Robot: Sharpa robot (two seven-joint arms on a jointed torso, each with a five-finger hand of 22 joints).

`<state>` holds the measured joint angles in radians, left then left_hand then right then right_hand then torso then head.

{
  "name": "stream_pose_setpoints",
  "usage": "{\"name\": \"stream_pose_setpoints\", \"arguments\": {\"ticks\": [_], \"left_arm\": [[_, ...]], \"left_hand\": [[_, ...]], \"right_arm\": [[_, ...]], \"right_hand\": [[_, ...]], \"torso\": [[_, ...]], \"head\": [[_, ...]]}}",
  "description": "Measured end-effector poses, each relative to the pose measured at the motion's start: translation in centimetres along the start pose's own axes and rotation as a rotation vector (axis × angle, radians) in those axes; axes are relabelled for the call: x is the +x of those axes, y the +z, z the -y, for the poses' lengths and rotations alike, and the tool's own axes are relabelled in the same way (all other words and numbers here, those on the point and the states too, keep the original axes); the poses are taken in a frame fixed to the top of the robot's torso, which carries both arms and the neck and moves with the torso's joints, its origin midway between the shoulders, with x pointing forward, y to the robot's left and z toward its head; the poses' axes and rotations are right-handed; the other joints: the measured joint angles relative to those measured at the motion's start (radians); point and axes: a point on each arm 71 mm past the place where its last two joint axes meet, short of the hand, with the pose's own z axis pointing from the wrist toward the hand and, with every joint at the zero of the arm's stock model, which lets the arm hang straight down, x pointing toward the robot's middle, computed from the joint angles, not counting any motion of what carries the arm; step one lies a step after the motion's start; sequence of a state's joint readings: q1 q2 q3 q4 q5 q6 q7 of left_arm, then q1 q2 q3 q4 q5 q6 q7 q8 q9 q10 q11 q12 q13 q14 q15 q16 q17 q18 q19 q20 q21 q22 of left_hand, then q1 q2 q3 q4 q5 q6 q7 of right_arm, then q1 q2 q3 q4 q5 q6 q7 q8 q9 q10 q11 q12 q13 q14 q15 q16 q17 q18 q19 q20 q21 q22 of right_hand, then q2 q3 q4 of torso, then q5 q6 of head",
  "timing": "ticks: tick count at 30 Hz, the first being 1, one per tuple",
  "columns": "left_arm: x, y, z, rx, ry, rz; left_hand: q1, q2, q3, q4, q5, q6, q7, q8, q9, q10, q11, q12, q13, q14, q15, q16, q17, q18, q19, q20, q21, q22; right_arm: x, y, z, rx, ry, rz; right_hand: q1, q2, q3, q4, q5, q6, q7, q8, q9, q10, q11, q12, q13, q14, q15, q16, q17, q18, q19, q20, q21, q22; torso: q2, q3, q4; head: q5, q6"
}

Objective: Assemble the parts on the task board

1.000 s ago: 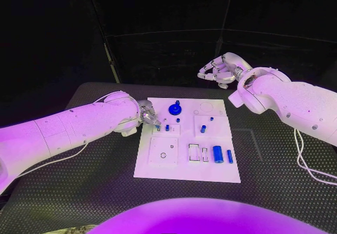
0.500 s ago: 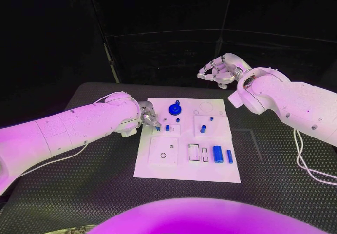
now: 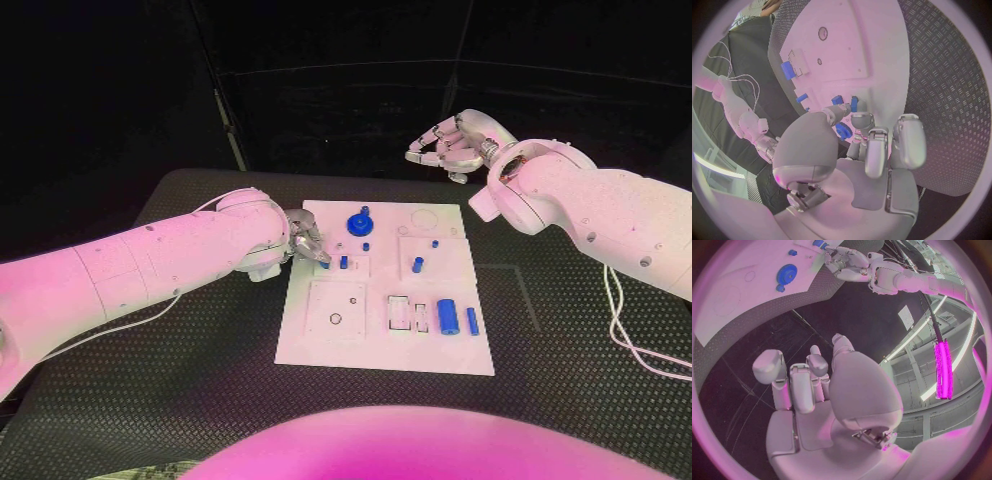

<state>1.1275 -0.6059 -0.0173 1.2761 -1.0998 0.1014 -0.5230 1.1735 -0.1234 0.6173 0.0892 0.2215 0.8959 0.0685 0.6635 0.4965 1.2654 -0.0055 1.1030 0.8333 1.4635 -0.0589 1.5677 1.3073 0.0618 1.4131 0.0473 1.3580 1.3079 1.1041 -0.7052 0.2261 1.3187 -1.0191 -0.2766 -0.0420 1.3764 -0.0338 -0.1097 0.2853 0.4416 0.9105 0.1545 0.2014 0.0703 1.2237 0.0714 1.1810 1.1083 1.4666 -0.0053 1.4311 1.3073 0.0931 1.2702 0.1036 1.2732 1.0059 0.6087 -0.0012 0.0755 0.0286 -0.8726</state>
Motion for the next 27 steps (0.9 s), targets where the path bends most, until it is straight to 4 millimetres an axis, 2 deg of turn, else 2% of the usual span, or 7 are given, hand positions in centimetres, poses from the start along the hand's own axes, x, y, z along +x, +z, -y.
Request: {"name": "stream_pose_setpoints", "arguments": {"ticks": [19, 27], "left_arm": [[-0.04, 0.14, 0.36, -0.001, 0.015, -0.010], [0.29, 0.42, 0.75, -0.004, 0.031, -0.026]], "left_hand": [[-0.005, 0.002, 0.000, 0.000, 0.015, 0.002, 0.002, 0.008, 0.004, 0.000, 0.000, 0.000, 0.002, 0.000, 0.000, 0.000, 0.000, 0.000, 0.002, -0.002, -0.001, 0.000], [-0.021, -0.009, 0.004, -0.018, 0.015, 0.014, -0.004, 0.012, 0.005, 0.016, 0.002, 0.023, 0.033, 0.003, -0.003, 0.000, 0.000, 0.000, 0.003, -0.003, -0.001, 0.000]], "right_arm": [[0.13, 0.01, 0.05, 0.001, 0.001, -0.004], [0.21, 0.03, 0.01, 0.000, 0.001, -0.006]], "right_hand": [[0.000, 0.000, 0.000, 0.000, 0.004, 0.000, 0.000, 0.004, 0.000, 0.000, 0.000, 0.000, 0.000, 0.000, 0.000, 0.000, 0.001, 0.000, 0.000, 0.000, 0.000, 0.001], [0.000, 0.000, 0.000, 0.000, 0.004, 0.000, 0.000, 0.004, 0.000, 0.000, 0.000, 0.000, 0.000, 0.000, 0.000, 0.000, 0.001, 0.000, 0.000, 0.000, 0.000, 0.001]], "torso": [[0.000, 0.0001, 0.0000], [0.000, 0.0008, -0.0007]], "head": [[-0.001, 0.000], [-0.002, 0.000]]}}
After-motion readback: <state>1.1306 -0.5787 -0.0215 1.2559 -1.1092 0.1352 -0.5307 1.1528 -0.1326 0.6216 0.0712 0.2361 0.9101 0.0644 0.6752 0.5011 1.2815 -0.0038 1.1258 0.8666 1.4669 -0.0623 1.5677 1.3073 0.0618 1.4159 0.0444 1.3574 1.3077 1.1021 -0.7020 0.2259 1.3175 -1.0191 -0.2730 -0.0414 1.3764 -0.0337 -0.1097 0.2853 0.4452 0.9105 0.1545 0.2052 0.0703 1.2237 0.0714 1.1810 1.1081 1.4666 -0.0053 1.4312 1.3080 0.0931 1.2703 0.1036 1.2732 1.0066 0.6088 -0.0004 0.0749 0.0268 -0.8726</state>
